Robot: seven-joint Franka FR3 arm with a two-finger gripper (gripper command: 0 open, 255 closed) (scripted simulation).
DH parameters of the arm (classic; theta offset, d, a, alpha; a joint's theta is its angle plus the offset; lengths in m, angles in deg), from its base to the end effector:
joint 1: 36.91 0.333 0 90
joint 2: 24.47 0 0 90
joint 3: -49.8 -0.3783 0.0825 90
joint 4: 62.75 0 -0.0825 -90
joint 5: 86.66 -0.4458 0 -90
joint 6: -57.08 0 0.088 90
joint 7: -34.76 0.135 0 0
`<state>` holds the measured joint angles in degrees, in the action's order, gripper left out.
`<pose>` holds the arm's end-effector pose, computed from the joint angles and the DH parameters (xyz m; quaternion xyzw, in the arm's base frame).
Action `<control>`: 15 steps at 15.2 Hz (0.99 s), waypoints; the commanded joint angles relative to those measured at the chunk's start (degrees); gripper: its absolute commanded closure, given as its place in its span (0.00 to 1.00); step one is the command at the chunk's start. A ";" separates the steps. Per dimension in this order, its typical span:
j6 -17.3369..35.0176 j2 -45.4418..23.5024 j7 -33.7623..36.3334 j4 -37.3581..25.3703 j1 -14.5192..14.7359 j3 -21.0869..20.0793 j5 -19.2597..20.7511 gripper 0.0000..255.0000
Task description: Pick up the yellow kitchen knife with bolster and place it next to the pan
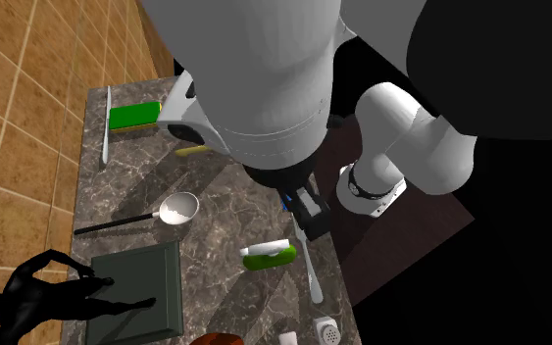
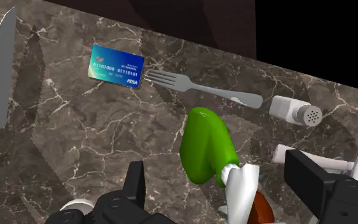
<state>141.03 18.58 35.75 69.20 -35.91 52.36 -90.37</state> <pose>0.3223 -0.0042 0.6150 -0.9978 0.0135 0.0434 0.0475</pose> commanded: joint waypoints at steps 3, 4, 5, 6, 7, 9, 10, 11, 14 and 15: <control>2.19 0.10 -1.27 2.46 -1.14 1.83 1.25 0.00; 3.31 0.07 -1.90 3.62 -1.73 2.76 1.89 0.00; 4.45 -0.03 -2.52 4.72 -2.32 3.70 2.53 0.00; 5.60 -0.19 -3.15 5.78 -2.93 4.65 3.17 0.00; 6.78 -0.42 -3.78 6.78 -3.54 5.62 3.82 0.00; 9.18 -1.08 -5.04 8.63 -4.79 7.59 5.10 0.00; 10.41 -1.51 -5.66 9.47 -5.42 8.60 5.74 0.00; 11.66 -2.02 -6.29 10.26 -6.04 9.62 6.38 0.00; 15.54 -3.97 -8.20 12.29 -7.89 12.75 8.21 0.00; 16.87 -4.77 -8.84 12.85 -8.49 13.83 8.78 0.00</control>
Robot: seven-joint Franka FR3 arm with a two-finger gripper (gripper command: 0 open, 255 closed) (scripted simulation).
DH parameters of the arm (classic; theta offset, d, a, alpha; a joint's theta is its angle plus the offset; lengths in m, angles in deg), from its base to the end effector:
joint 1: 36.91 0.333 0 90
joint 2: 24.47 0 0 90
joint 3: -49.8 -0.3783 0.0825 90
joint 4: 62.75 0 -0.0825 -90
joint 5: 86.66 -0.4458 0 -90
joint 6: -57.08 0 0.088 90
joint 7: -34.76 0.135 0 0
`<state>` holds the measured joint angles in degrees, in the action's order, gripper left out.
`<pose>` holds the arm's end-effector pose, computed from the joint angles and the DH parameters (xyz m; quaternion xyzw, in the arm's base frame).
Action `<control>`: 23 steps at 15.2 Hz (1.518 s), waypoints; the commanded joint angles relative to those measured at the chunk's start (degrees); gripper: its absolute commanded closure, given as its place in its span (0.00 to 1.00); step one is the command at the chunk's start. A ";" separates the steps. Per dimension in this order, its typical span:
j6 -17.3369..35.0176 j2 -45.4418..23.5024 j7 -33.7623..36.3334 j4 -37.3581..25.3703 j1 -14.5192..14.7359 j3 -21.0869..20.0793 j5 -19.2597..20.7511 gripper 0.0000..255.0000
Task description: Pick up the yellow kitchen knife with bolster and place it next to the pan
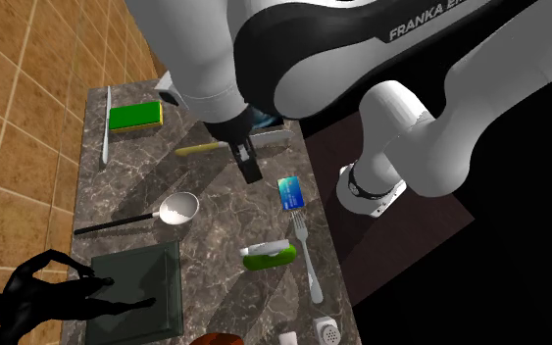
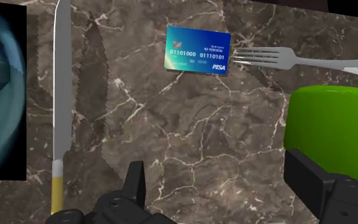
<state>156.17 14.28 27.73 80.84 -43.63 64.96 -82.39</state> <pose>0.3265 -0.1477 0.4926 -0.9934 0.0882 0.0463 0.0574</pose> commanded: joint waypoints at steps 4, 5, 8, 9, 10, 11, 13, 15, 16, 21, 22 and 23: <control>7.24 -4.44 -3.50 2.85 -3.02 5.63 2.82 0.00; 8.65 -5.62 -4.19 3.11 -3.52 6.77 3.23 0.00; 12.96 -9.61 -6.41 3.50 -4.84 10.25 4.13 0.00; 14.41 -11.09 -7.20 3.51 -5.19 11.45 4.30 0.00; 15.86 -12.65 -8.03 3.45 -5.51 12.65 4.38 0.00; 17.31 -14.28 -8.91 3.33 -5.80 13.85 4.36 0.00; 19.83 -17.29 -10.56 2.98 -6.18 15.98 4.07 0.00; 21.61 -18.04 -10.74 4.06 -6.09 16.26 3.95 0.00; 22.51 -18.44 -10.84 4.58 -6.03 16.42 3.88 0.00; 26.71 -20.55 -11.44 6.83 -5.66 17.15 3.36 0.00; 26.71 -20.54 -11.43 6.84 -5.67 17.15 3.37 0.00; 26.71 -20.54 -11.44 6.83 -5.67 17.15 3.37 0.00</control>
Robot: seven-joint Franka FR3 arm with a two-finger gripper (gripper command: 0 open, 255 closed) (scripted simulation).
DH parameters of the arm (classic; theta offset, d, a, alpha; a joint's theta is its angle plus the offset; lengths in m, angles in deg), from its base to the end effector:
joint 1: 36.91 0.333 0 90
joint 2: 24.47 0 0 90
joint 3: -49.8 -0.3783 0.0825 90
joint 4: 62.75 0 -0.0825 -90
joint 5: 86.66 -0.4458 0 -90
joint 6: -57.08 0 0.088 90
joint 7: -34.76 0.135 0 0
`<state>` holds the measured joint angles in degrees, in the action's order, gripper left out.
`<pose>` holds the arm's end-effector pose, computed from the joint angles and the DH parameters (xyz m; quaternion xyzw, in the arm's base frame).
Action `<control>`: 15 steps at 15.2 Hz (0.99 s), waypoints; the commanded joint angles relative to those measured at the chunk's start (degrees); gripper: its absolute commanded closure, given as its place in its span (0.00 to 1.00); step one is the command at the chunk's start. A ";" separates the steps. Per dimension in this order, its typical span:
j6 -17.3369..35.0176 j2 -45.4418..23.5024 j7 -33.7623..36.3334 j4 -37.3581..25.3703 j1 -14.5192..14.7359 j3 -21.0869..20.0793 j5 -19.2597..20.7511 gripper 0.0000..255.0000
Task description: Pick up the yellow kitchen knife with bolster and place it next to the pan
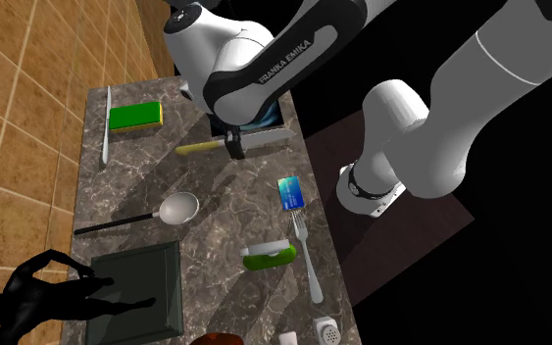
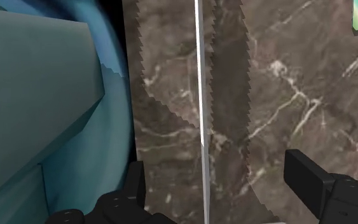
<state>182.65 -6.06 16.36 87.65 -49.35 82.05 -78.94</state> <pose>0.3003 -0.2906 0.3168 -0.9827 0.1662 0.0478 0.0668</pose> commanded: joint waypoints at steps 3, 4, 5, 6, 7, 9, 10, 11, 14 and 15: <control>0.23 -0.21 -0.07 0.02 0.06 0.06 -0.09 0.00; 0.23 -0.21 -0.07 0.02 0.06 0.06 -0.09 0.00; 0.22 -0.19 -0.07 0.01 0.05 0.05 -0.08 0.00; 0.22 -0.19 -0.07 0.01 0.05 0.05 -0.08 1.00; 0.22 -0.19 -0.07 0.01 0.05 0.05 -0.08 1.00; 0.22 -0.19 -0.07 0.02 0.05 0.05 -0.08 1.00; 0.22 -0.19 -0.07 0.02 0.05 0.05 -0.08 1.00; 0.22 -0.20 -0.07 0.01 0.05 0.05 -0.08 1.00; 0.21 -0.16 -0.06 0.04 0.04 0.05 -0.06 1.00; 0.23 -0.21 -0.07 0.02 0.06 0.06 -0.09 1.00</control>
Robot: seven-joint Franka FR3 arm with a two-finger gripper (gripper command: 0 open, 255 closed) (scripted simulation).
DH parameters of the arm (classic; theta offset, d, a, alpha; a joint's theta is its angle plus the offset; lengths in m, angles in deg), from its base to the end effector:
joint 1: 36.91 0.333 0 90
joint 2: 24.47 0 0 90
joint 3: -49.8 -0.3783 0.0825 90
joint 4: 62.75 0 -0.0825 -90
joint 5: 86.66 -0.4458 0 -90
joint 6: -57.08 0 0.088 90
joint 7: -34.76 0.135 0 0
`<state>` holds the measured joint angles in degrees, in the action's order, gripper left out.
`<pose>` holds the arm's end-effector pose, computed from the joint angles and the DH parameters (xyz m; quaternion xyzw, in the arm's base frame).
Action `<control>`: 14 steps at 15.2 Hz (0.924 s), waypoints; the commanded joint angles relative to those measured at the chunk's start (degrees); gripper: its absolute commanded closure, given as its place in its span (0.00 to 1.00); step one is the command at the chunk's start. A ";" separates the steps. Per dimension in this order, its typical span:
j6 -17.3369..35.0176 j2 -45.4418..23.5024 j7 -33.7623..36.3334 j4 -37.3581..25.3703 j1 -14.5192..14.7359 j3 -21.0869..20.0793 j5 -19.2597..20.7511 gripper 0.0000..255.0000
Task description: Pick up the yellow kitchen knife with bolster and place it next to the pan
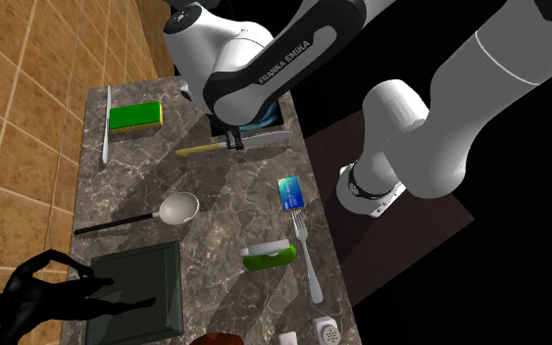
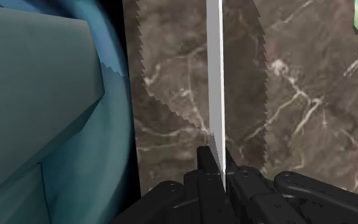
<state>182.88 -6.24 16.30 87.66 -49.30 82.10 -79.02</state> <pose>0.3007 -0.2908 0.3158 -0.9827 0.1663 0.0474 0.0666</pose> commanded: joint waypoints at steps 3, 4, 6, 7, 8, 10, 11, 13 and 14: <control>-2.84 1.90 0.70 -1.03 -0.35 -0.67 0.55 1.00; -3.78 2.49 0.91 -1.41 -0.45 -0.90 0.70 1.00; -5.63 3.63 1.29 -2.19 -0.63 -1.34 0.94 1.00; -6.55 4.16 1.47 -2.60 -0.71 -1.56 1.03 1.00; -7.46 4.68 1.63 -3.03 -0.78 -1.77 1.11 1.00; -9.27 5.65 1.94 -3.91 -0.90 -2.20 1.24 1.00; -10.17 6.10 2.08 -4.37 -0.95 -2.40 1.29 1.00; -11.94 6.96 2.34 -5.33 -1.04 -2.81 1.34 1.00; -12.82 7.36 2.46 -5.82 -1.07 -3.01 1.36 1.00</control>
<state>170.99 0.79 18.60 82.42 -50.39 79.32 -77.62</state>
